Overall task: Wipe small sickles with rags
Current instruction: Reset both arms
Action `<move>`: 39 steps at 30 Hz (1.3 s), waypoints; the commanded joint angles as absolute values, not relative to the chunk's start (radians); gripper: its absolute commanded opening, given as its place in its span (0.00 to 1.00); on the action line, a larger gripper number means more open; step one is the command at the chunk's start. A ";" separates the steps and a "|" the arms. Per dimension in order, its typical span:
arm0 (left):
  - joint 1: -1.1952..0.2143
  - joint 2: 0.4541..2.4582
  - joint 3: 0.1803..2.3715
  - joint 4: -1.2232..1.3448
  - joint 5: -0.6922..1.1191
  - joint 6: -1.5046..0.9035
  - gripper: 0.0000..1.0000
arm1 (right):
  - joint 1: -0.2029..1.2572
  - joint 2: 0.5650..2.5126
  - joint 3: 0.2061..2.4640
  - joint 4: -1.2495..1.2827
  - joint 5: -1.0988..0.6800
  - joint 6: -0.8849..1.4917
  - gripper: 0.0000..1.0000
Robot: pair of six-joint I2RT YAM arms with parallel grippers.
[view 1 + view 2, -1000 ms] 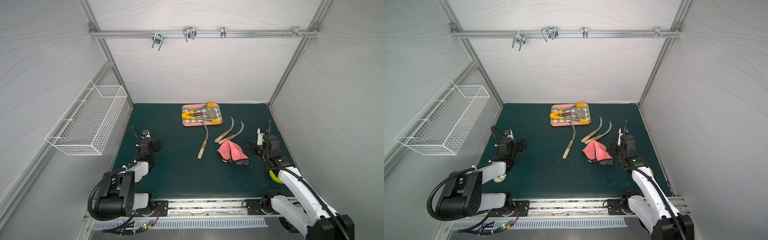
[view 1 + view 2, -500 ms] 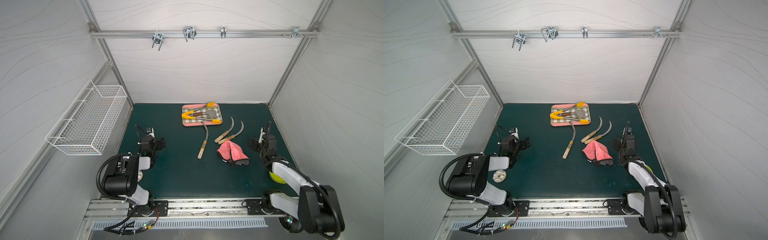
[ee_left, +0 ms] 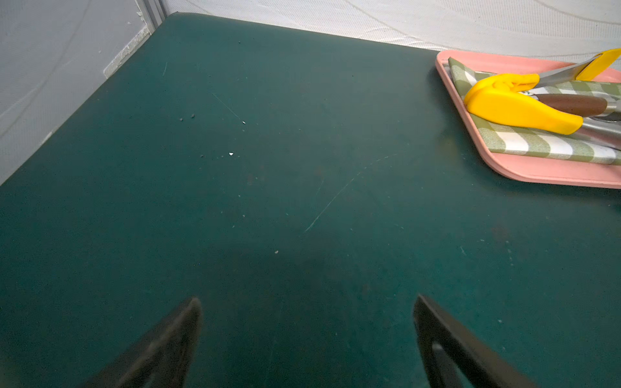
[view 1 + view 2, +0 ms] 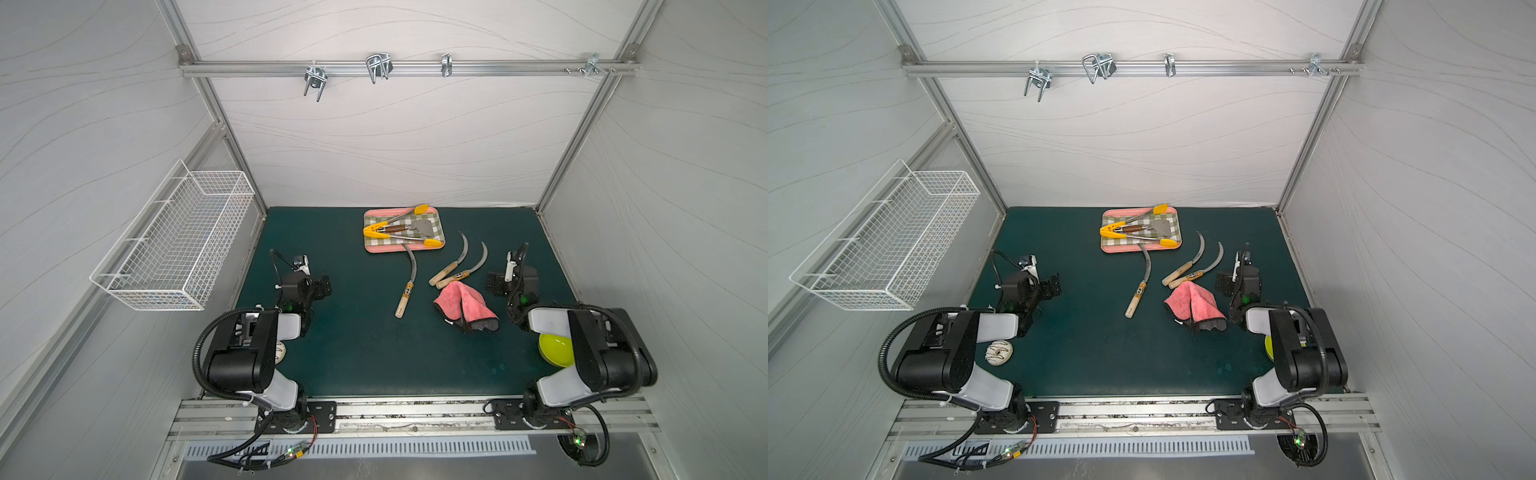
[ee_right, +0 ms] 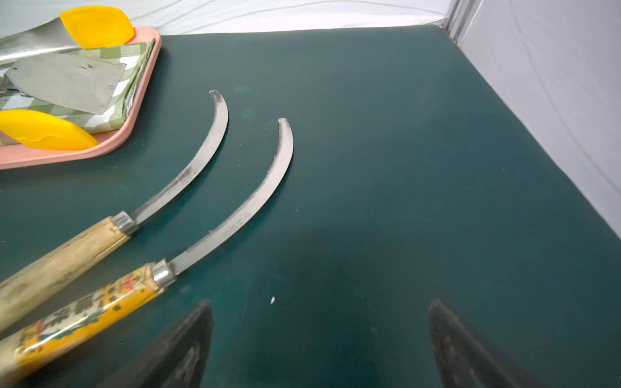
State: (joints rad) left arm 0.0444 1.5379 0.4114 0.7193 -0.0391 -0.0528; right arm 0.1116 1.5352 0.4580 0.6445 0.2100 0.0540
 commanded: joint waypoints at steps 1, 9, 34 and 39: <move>0.048 1.542 0.446 0.773 -0.026 -0.028 1.00 | 0.107 1.560 0.441 0.797 0.182 0.029 0.99; 0.048 1.542 0.446 0.774 -0.026 -0.029 1.00 | 0.098 1.575 0.443 0.799 0.095 0.005 0.99; 0.048 1.543 0.446 0.772 -0.027 -0.029 1.00 | 0.098 1.572 0.440 0.803 0.094 0.005 0.99; 0.048 1.543 0.446 0.772 -0.026 -0.029 0.99 | 0.098 1.572 0.440 0.802 0.095 0.006 0.99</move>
State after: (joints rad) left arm 0.0444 1.5379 0.4129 0.7193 -0.0364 -0.0521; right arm 0.1032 1.5623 0.4492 0.7700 0.1028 0.0257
